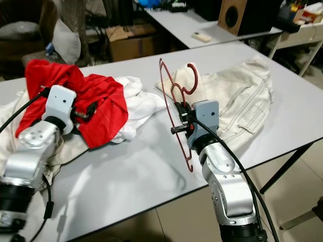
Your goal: Hang hanger
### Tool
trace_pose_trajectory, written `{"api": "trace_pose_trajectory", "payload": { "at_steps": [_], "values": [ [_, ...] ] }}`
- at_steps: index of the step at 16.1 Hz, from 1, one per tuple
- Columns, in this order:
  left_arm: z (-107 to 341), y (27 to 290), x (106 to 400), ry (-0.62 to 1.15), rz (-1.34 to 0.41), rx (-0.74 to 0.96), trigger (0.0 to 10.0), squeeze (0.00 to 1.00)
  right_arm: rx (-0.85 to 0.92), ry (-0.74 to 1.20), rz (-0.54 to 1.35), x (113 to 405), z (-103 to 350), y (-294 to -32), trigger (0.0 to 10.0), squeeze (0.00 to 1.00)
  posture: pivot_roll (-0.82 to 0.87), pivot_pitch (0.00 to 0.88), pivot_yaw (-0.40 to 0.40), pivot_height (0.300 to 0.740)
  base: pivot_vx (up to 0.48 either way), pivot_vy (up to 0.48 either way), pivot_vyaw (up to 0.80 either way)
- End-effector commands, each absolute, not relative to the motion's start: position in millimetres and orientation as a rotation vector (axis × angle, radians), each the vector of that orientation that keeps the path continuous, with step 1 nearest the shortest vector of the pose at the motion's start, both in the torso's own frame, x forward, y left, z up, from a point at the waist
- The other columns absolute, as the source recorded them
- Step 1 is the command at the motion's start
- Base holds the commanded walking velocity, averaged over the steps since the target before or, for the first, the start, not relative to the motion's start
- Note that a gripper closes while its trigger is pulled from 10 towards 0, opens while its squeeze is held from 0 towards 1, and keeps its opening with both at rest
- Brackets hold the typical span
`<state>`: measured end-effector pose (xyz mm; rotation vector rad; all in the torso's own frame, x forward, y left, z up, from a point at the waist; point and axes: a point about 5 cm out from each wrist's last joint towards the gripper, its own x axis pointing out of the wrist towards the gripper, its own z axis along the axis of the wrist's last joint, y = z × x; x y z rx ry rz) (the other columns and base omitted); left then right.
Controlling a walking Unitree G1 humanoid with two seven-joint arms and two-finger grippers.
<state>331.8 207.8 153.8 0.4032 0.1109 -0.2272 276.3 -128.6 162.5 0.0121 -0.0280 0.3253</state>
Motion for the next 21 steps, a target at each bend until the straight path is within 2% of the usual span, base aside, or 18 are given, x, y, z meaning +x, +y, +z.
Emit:
{"api": "trace_pose_trajectory", "payload": {
  "at_steps": [1,2,3,4,5,11,21],
  "values": [
    [154.2,201.1,334.8,0.129,-0.285,0.419,10.0,0.0,0.011,-0.048,0.322,275.7,165.6,-128.7,10.0,0.0,-0.12,0.0,0.05,0.74,0.0,0.0,0.0],
    [152.5,200.0,337.5,0.14,-0.303,0.437,10.0,0.0,0.01,-0.048,0.32,276.1,165.6,-129.3,10.0,0.0,-0.12,0.0,0.05,0.74,0.0,0.0,0.0],
    [152.0,202.2,343.7,0.142,-0.282,0.477,9.5,0.0,0.01,-0.049,0.318,276.5,166.1,-130.3,10.0,0.0,-0.12,0.0,0.051,0.74,0.0,0.0,0.0],
    [152.2,203.0,346.0,0.141,-0.276,0.48,4.0,0.0,0.01,-0.049,0.318,276.8,166.3,-130.6,10.0,0.0,-0.12,0.0,0.051,0.74,0.0,0.0,0.0],
    [152.6,204.4,350.3,0.142,-0.271,0.483,0.0,0.0,0.01,-0.049,0.317,276.8,166.4,-130.9,10.0,0.0,-0.13,0.0,0.05,0.74,0.0,0.0,0.0],
    [154.1,224.5,358.8,0.171,-0.188,0.522,0.0,0.0,0.008,-0.046,0.32,276.2,166.0,-130.7,10.0,0.0,-0.13,0.0,0.049,0.74,0.0,0.0,0.0],
    [153.4,243.8,355.4,0.249,-0.194,0.462,0.0,0.0,0.0,-0.051,0.32,275.9,166.0,-130.7,10.0,0.0,-0.13,0.0,0.054,0.74,0.0,0.0,0.0]
  ]
}}
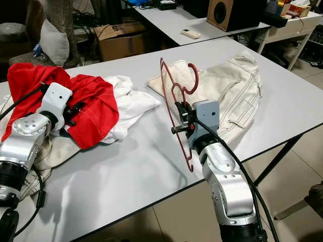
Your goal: Hang hanger
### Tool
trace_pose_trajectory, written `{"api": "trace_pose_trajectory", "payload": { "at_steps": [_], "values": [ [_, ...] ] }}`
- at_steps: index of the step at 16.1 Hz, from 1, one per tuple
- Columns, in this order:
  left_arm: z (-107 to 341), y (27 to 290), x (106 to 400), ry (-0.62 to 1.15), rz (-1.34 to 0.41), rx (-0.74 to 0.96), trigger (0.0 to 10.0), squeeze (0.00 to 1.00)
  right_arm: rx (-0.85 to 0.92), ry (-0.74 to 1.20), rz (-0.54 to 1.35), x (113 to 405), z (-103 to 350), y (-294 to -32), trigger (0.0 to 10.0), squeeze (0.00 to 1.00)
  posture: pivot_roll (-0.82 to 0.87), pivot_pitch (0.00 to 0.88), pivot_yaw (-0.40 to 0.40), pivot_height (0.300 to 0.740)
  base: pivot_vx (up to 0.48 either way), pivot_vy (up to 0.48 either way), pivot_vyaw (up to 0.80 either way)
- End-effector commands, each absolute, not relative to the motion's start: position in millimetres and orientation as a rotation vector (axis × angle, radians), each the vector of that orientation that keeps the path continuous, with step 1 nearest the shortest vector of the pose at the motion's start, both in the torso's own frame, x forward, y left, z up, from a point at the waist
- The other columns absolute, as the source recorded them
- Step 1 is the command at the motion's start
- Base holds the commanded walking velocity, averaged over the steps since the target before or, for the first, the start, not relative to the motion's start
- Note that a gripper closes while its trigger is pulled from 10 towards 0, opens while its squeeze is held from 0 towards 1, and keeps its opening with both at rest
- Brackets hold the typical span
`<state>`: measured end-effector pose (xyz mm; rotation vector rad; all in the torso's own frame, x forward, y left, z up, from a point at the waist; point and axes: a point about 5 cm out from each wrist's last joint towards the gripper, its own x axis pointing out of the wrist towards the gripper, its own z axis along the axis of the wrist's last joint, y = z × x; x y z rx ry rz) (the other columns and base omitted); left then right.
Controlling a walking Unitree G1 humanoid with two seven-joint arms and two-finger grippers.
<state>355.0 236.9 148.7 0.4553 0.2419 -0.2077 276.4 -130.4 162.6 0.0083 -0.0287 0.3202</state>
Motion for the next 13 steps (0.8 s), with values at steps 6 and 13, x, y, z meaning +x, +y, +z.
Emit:
{"api": "trace_pose_trajectory", "payload": {
  "at_steps": [6,13],
  "values": [
    [154.0,247.6,354.9,0.259,-0.172,0.461,0.0,0.0,-0.008,-0.054,0.319,276.4,166.1,-130.8,10.0,0.0,-0.13,0.0,0.052,0.74,0.0,0.0,0.0],
    [194.2,229.5,366.0,0.041,-0.17,0.108,0.0,0.0,0.012,-0.048,0.295,279.6,164.1,-131.0,10.0,0.0,-0.11,0.0,0.056,0.74,0.0,0.0,0.0]
  ]
}}
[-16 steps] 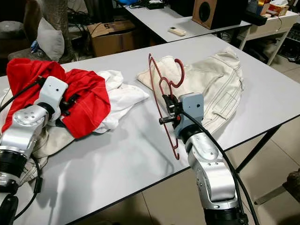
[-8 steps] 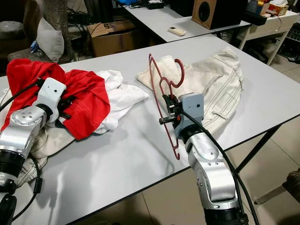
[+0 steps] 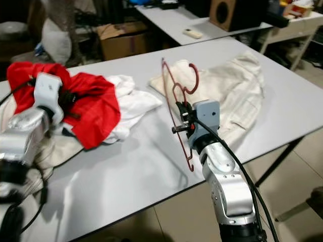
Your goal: Hang hanger
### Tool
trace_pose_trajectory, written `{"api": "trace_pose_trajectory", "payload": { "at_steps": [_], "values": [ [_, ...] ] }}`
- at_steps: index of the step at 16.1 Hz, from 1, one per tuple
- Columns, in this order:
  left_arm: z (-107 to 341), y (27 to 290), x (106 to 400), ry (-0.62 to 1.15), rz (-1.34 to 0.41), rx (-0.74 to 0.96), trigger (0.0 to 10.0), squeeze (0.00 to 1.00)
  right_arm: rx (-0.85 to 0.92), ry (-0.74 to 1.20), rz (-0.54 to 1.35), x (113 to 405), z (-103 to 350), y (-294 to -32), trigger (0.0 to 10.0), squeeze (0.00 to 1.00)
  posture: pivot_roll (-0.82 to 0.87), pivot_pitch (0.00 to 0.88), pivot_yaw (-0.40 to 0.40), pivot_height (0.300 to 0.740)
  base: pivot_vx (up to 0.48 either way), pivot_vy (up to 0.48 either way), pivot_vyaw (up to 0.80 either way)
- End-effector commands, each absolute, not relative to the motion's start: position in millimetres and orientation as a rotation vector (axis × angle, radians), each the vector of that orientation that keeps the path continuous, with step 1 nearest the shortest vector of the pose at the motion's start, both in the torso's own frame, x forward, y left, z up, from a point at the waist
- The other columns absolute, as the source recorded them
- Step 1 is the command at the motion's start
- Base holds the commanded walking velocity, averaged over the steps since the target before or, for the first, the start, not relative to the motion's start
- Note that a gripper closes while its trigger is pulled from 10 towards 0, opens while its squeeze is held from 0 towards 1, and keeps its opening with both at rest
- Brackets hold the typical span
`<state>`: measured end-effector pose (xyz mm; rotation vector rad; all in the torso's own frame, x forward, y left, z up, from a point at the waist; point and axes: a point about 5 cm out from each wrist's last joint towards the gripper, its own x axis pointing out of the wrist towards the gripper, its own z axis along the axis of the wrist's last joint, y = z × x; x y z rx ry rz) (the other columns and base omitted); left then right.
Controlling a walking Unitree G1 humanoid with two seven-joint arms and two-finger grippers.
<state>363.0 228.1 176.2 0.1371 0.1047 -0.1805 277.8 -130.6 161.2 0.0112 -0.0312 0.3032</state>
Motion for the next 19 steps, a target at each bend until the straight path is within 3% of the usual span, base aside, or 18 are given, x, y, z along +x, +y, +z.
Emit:
{"api": "trace_pose_trajectory", "payload": {
  "at_steps": [1,4,6,8,10,13,17,18,19],
  "values": [
    [212.3,227.0,372.3,-0.036,-0.163,0.006,0.0,0.0,0.016,-0.051,0.289,281.0,164.8,-131.1,10.0,0.0,-0.11,0.0,0.058,0.74,0.0,0.0,0.0],
    [259.4,224.0,391.2,-0.153,-0.152,-0.119,0.0,0.0,0.029,-0.056,0.277,285.0,165.9,-131.3,10.0,0.0,-0.09,0.0,0.048,0.74,0.0,0.0,0.0],
    [315.1,228.4,405.5,-0.276,-0.095,-0.084,0.0,0.0,0.025,-0.071,0.29,289.9,169.8,-128.7,10.0,0.0,-0.09,0.0,0.039,0.74,0.0,0.0,0.0],
    [393.9,220.5,397.1,-0.516,-0.13,-0.088,0.0,0.0,0.028,-0.094,0.277,293.2,175.1,-132.1,10.0,0.0,-0.09,0.0,0.043,0.74,0.0,0.0,0.0],
    [414.0,205.7,391.3,-0.583,-0.21,-0.048,0.0,0.0,0.04,-0.101,0.259,293.1,175.9,-134.8,10.0,0.0,-0.1,0.0,0.051,0.74,0.0,0.0,0.0],
    [389.7,163.2,397.5,-0.525,-0.402,0.048,0.0,0.0,0.046,-0.102,0.249,292.2,175.4,-135.1,10.0,0.0,-0.11,0.0,0.053,0.74,0.0,0.0,0.0],
    [313.4,100.1,400.9,-0.334,-0.6,0.052,0.0,0.0,0.049,-0.108,0.234,292.4,176.6,-137.2,10.0,0.0,-0.11,0.0,0.048,0.74,0.0,0.0,0.0],
    [284.3,73.7,394.0,-0.257,-0.694,0.088,3.1,0.0,0.049,-0.11,0.224,293.1,177.1,-138.5,10.0,0.0,-0.11,0.0,0.047,0.74,0.0,0.0,0.0],
    [263.3,57.2,388.5,-0.192,-0.742,0.116,10.0,0.0,0.048,-0.11,0.219,293.6,177.3,-139.3,10.0,0.0,-0.11,0.0,0.047,0.74,0.0,0.0,0.0]
  ]
}}
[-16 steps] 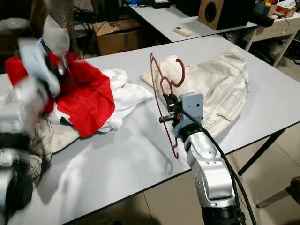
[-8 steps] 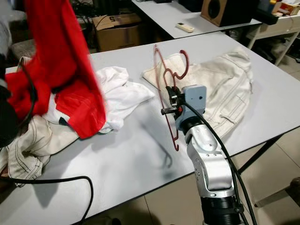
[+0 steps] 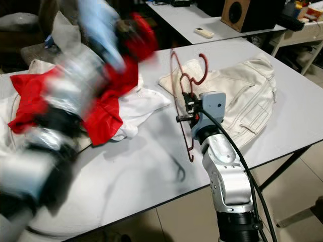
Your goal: Hang hanger
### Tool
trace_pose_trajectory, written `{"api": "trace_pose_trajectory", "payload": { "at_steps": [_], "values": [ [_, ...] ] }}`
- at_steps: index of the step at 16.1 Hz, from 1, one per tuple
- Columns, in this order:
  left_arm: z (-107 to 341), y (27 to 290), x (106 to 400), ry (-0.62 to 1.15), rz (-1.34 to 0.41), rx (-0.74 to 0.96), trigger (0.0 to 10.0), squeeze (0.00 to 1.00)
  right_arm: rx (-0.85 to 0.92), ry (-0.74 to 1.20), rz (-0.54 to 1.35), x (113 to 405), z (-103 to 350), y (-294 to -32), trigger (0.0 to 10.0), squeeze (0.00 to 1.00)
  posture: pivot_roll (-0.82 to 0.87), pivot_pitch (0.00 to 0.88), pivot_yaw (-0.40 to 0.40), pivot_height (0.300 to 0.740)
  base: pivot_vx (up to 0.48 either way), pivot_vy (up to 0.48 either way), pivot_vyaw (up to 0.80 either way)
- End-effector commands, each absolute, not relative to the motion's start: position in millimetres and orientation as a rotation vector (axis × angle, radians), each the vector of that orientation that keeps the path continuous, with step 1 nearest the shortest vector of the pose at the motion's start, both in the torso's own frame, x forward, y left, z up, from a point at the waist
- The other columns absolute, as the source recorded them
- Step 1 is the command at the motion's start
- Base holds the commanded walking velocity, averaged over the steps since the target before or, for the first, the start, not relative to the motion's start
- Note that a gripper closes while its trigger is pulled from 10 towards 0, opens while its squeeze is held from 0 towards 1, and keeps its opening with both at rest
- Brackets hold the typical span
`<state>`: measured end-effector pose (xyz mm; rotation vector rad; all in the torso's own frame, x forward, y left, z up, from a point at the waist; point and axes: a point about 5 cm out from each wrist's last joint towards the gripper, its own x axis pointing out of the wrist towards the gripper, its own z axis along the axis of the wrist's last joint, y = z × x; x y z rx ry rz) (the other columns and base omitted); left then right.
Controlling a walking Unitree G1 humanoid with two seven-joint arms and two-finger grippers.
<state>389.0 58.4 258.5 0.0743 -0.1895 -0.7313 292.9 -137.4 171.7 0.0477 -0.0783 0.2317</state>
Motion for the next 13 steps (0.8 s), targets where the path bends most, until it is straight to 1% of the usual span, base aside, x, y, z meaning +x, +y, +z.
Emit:
{"api": "trace_pose_trajectory", "payload": {
  "at_steps": [1,2,3,4,5,7,8,10,11,13],
  "values": [
    [252.3,50.2,384.5,-0.153,-0.778,0.124,10.0,0.33,0.048,-0.11,0.216,293.5,177.5,-139.1,10.0,0.0,-0.12,0.0,0.05,0.74,0.0,0.0,0.0],
    [241.6,47.4,379.9,-0.119,-0.822,0.182,10.0,1.0,0.048,-0.11,0.214,293.0,177.2,-139.1,10.0,0.0,-0.12,0.0,0.052,0.74,0.0,0.0,0.0],
    [236.9,46.8,377.5,-0.099,-0.847,0.196,10.0,1.0,0.049,-0.11,0.213,292.8,177.0,-139.1,10.0,0.0,-0.12,0.0,0.053,0.74,0.0,0.0,0.0],
    [206.8,50.6,359.9,0.081,-1.034,0.328,10.0,1.0,0.052,-0.105,0.208,291.6,175.6,-139.0,10.0,0.0,-0.11,0.0,0.056,0.74,0.0,0.0,0.0],
    [195.8,54.9,353.8,0.132,-1.073,0.391,10.0,1.0,0.053,-0.104,0.208,291.2,175.0,-138.8,10.0,0.0,-0.11,0.0,0.06,0.74,0.0,0.0,0.0],
    [179.7,67.4,339.9,0.197,-1.122,0.455,10.0,1.0,0.059,-0.1,0.2,289.8,173.4,-138.6,10.0,0.0,-0.11,0.0,0.069,0.74,0.0,0.0,0.0],
    [177.8,73.8,334.8,0.201,-1.13,0.464,10.0,1.0,0.063,-0.099,0.194,288.6,172.5,-138.7,10.0,0.0,-0.11,0.0,0.073,0.74,0.0,0.0,0.0],
    [178.6,96.6,313.3,0.224,-1.241,0.501,10.0,1.0,0.069,-0.094,0.19,286.8,170.3,-138.3,10.0,0.0,-0.1,0.0,0.074,0.74,0.0,0.0,0.0],
    [179.1,102.4,307.7,0.234,-1.266,0.514,10.0,1.0,0.07,-0.093,0.19,286.1,169.6,-137.8,10.0,0.0,-0.09,0.0,0.076,0.74,0.0,0.0,0.0],
    [184.8,125.6,301.6,0.256,-1.237,0.53,10.0,1.0,0.073,-0.091,0.192,285.1,168.2,-135.4,10.0,0.0,-0.09,0.0,0.086,0.74,0.0,0.0,0.0]
  ]
}}
